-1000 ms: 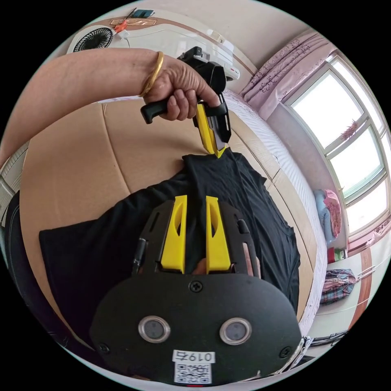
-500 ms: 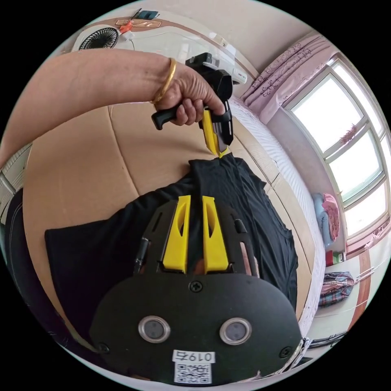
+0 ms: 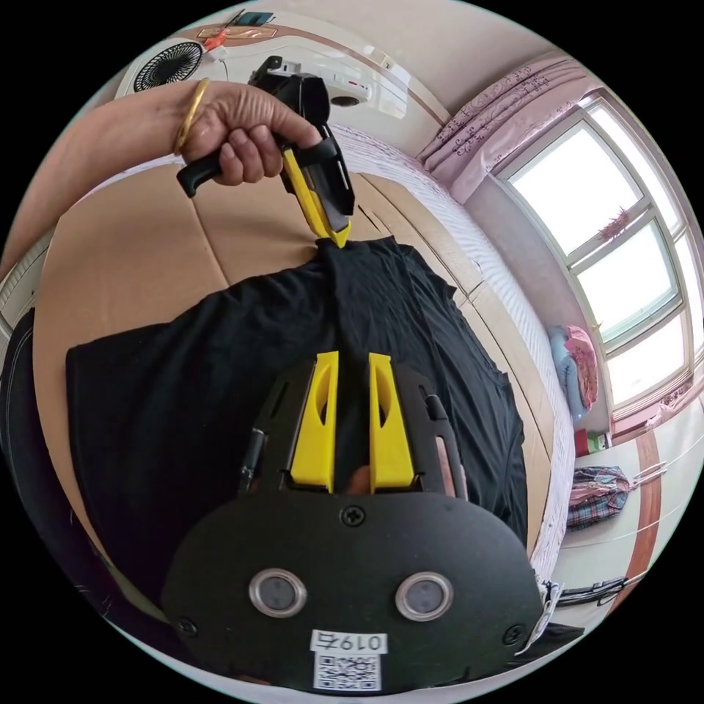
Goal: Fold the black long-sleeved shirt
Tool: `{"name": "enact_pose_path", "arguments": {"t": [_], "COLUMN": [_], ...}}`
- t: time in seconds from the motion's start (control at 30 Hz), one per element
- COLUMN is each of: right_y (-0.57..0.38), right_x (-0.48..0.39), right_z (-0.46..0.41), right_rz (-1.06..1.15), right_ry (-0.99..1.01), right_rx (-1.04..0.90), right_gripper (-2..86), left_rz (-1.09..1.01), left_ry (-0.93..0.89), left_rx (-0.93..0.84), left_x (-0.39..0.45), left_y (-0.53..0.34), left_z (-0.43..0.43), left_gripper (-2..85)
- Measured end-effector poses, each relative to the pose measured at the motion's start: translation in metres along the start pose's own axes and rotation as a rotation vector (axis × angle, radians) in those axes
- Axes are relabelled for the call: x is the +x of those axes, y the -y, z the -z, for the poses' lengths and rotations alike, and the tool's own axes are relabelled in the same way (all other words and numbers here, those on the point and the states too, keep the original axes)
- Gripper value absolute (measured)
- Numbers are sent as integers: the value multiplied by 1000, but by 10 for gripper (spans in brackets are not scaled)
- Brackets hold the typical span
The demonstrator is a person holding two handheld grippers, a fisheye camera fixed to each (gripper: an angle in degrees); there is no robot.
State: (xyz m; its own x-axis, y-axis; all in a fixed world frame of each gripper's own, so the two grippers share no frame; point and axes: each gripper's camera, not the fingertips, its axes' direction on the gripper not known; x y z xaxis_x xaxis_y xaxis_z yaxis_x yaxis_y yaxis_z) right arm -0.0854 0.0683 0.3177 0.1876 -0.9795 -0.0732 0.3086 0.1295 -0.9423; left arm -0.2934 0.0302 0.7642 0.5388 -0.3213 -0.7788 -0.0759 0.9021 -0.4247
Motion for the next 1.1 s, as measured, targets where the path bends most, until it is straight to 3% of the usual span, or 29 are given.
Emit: {"name": "enact_pose_path", "arguments": {"t": [0.2,0.3,0.43,0.53,0.77,0.9,1.1], "right_y": [-19,-45,-102,-114,-76,-55,13], "right_x": [17,47,112,130,90,70,-2], "right_z": [13,38,39,36,25,23,-6], "right_rz": [-94,-247,-468,-390,-294,-291,8], "right_ry": [13,89,230,441,362,273,-57], "right_rx": [95,203,208,205,196,239,165], "right_gripper": [-5,-8,-8,-7,-1,45,63], "left_rz": [-8,-38,-133,-187,-75,-13,-19], "left_ry": [-2,-5,164,229,150,118,156], "left_rx": [15,91,187,257,268,237,128], "left_x": [8,20,63,95,105,99,105], "left_y": [-16,-40,-84,-103,-44,11,75], "left_z": [2,16,27,26,14,4,-18], "left_gripper": [18,14,13,18,60,74,79]}}
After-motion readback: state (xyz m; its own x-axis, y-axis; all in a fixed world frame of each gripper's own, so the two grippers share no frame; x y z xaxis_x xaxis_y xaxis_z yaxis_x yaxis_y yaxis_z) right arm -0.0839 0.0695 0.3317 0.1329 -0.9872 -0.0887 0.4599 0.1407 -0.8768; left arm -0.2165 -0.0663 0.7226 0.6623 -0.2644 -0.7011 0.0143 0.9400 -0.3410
